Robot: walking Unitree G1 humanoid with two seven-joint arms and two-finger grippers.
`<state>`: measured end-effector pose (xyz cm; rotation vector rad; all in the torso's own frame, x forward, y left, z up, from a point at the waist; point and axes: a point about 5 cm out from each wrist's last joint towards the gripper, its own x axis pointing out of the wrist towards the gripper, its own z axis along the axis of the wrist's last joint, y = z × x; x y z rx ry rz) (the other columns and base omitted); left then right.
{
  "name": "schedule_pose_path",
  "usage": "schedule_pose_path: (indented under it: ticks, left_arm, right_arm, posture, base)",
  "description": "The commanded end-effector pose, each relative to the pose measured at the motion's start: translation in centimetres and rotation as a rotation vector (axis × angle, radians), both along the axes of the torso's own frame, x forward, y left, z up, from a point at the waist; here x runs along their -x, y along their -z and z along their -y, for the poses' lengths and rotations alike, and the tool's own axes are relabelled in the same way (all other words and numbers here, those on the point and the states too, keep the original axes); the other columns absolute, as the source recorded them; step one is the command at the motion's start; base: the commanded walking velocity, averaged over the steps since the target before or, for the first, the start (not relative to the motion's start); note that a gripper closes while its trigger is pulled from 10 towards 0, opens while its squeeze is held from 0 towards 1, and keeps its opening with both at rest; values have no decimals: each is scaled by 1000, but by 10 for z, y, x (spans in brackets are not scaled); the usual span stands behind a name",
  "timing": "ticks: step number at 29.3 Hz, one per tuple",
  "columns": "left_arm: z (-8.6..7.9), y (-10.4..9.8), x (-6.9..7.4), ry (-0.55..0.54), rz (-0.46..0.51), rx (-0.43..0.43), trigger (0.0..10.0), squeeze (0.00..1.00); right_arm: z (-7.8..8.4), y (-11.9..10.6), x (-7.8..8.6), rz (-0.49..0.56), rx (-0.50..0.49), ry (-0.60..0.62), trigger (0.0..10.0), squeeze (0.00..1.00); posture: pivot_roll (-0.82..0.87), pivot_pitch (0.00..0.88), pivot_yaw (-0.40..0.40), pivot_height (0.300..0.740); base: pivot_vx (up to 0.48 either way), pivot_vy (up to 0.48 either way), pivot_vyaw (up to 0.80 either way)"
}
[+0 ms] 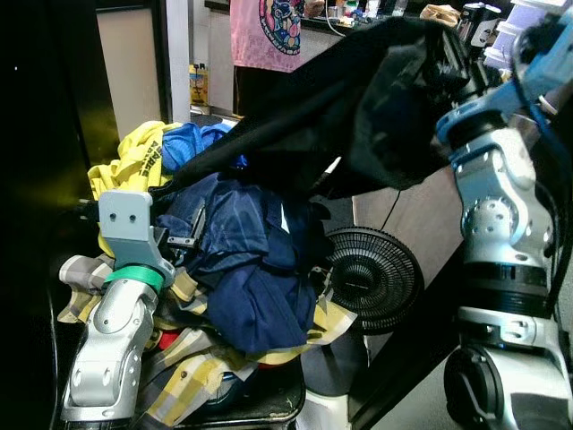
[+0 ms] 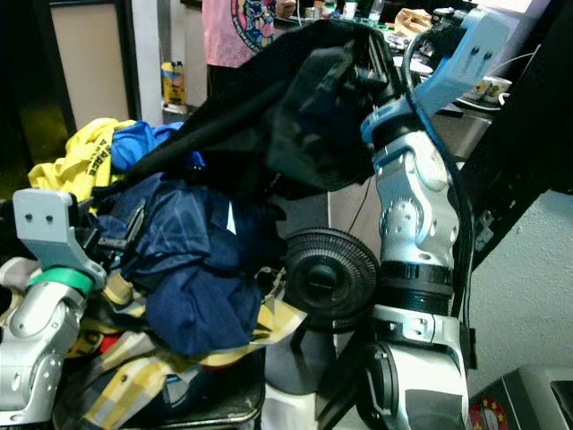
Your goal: Clothes washing
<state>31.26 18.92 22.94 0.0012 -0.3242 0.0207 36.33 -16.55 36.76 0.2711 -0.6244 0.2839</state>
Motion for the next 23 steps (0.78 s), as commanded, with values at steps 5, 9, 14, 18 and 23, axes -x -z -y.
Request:
schedule_pose_path:
  ticks: [5, 9, 14, 18, 23]
  left_arm:
    - [-12, 2, -3, -70, -32, -11, 10000, 0]
    - [-14, 2, -3, -68, -30, -7, 10000, 0]
    - [-10, 1, -5, -61, -23, 5, 10000, 0]
    - [-11, 0, -6, -68, -19, 6, 10000, 0]
    - [-10, 0, -7, -69, -21, 5, 10000, 0]
  right_arm:
    - [8, -32, 12, 173, -64, 33, 10000, 0]
    - [43, -144, 82, 674, -192, 105, 10000, 0]
    - [62, -164, 104, 787, -259, 157, 10000, 0]
    - [58, -147, 77, 611, -191, 158, 10000, 0]
    - [33, -106, 37, 376, -8, 114, 10000, 0]
  posture:
    - [22, 21, -75, 740]
    - [9, 13, -67, 740]
    - [9, 11, -68, 740]
    - [3, 10, -65, 740]
    - [3, 10, -65, 740]
  base:
    - [0, 0, 0]
    - [0, 0, 0]
    - [0, 0, 0]
    - [0, 0, 0]
    - [0, 0, 0]
